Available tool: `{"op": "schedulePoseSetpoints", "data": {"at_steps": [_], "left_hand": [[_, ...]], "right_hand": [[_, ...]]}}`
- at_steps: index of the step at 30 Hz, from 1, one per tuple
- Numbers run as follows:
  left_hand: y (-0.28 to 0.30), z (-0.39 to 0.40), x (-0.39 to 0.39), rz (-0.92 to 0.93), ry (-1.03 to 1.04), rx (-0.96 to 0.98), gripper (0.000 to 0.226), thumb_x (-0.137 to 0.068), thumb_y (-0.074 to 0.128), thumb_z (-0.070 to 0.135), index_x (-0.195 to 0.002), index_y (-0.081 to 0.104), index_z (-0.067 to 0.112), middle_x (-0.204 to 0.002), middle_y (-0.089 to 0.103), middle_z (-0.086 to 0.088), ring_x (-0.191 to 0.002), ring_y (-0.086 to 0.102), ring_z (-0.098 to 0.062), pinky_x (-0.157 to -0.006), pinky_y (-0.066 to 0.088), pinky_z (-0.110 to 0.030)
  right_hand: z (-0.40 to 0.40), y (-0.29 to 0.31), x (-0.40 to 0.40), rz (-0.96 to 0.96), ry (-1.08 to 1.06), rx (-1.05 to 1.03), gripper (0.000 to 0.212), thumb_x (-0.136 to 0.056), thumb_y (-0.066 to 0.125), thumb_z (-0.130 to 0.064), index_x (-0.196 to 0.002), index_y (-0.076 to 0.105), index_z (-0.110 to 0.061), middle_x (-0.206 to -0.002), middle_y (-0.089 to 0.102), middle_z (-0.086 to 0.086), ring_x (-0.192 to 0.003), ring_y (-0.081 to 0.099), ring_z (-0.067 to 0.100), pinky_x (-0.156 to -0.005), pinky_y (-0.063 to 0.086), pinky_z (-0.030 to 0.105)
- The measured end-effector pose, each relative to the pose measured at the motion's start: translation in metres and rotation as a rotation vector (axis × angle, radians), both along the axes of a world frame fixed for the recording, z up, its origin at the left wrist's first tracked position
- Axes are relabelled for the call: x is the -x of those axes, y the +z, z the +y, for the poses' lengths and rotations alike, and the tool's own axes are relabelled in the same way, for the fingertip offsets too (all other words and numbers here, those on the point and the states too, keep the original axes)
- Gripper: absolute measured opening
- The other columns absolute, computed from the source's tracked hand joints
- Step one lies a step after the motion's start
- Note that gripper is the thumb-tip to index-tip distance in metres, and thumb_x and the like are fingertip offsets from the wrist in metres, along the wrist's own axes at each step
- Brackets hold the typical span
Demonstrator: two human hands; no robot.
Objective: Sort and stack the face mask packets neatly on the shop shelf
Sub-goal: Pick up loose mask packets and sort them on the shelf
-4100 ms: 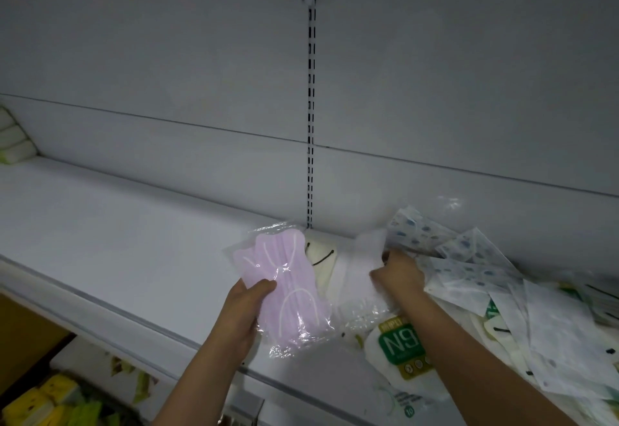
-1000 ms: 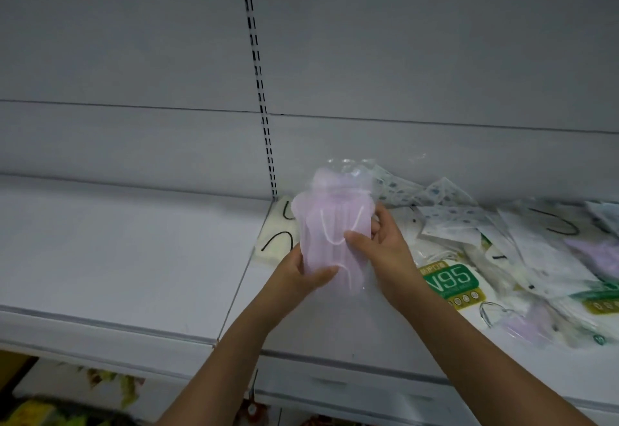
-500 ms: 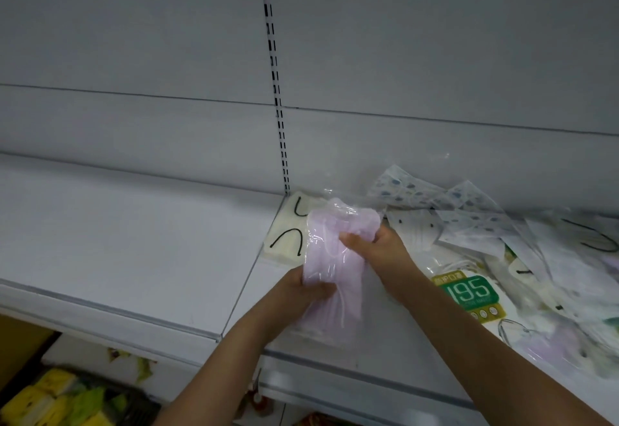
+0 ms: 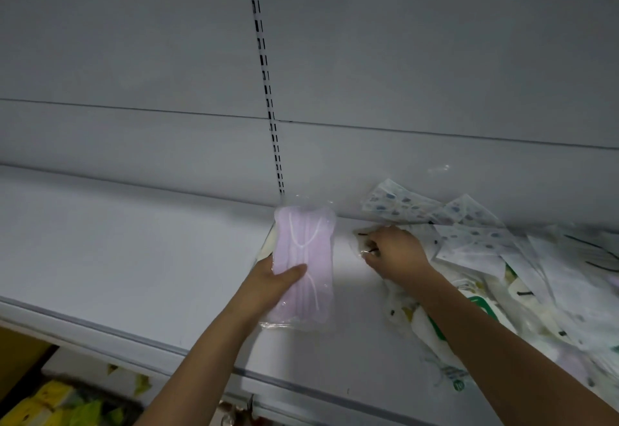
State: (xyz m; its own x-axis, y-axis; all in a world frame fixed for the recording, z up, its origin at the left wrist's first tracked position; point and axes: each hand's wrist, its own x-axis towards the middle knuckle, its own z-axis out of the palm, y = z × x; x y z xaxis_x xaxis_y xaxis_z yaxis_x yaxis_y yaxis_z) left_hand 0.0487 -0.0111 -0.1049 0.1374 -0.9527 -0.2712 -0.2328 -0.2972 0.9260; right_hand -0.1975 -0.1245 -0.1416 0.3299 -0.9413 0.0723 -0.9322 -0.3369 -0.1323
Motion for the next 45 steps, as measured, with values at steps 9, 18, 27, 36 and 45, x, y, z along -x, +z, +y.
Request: {"op": "schedulePoseSetpoints", "data": {"at_steps": [9,18,27,36,45], "left_hand": [[-0.002,-0.029,0.037,-0.243,-0.15,-0.008,0.029,-0.088,0.073,0.034,-0.109,0.059,0.021,-0.099,0.068,0.003,-0.083,0.065,-0.009,-0.06,0.05,-0.019],[-0.014,-0.053,0.075,-0.492,-0.25,0.047,0.052,-0.092,0.069,0.027,-0.132,0.043,0.008,-0.113,0.059,-0.007,-0.082,0.052,-0.015,-0.046,0.035,-0.009],[-0.012,-0.079,0.071,-0.912,-0.237,0.187,0.078,-0.087,0.07,0.044,-0.143,0.037,0.003,-0.138,0.044,-0.019,-0.125,0.046,-0.035,-0.098,0.042,-0.037],[-0.008,-0.139,0.105,-0.487,-0.139,0.34,0.06,-0.087,0.072,0.019,-0.139,0.046,0.006,-0.137,0.05,-0.015,-0.124,0.051,-0.028,-0.099,0.039,-0.027],[-0.031,-0.165,0.137,-0.462,-0.067,0.381,0.024,-0.083,0.07,0.019,-0.107,0.071,0.017,-0.097,0.072,-0.002,-0.087,0.065,-0.017,-0.076,0.048,-0.027]], "right_hand": [[0.017,0.044,0.027,-0.681,-0.325,0.036,0.007,-0.092,0.06,-0.027,-0.085,0.061,-0.024,-0.075,0.06,-0.011,-0.068,0.055,0.007,-0.059,0.037,0.019],[0.032,0.095,0.067,-1.655,-0.429,0.106,0.012,-0.098,0.057,-0.008,-0.087,0.06,-0.013,-0.085,0.065,0.007,-0.074,0.067,0.009,-0.075,0.055,0.023],[0.075,0.153,0.101,-1.02,-0.197,0.635,0.014,-0.097,0.053,-0.011,-0.096,0.06,-0.022,-0.088,0.064,-0.008,-0.082,0.062,0.005,-0.074,0.05,0.019],[0.085,0.07,0.104,0.118,-0.024,0.457,0.033,-0.056,0.087,-0.008,-0.082,0.068,-0.016,-0.075,0.069,0.003,-0.068,0.063,0.027,-0.062,0.047,0.032],[0.093,0.027,0.122,-0.001,-0.161,0.2,0.026,-0.093,0.058,-0.021,-0.118,0.063,-0.019,-0.118,0.063,-0.002,-0.107,0.056,0.021,-0.086,0.044,0.033]]}}
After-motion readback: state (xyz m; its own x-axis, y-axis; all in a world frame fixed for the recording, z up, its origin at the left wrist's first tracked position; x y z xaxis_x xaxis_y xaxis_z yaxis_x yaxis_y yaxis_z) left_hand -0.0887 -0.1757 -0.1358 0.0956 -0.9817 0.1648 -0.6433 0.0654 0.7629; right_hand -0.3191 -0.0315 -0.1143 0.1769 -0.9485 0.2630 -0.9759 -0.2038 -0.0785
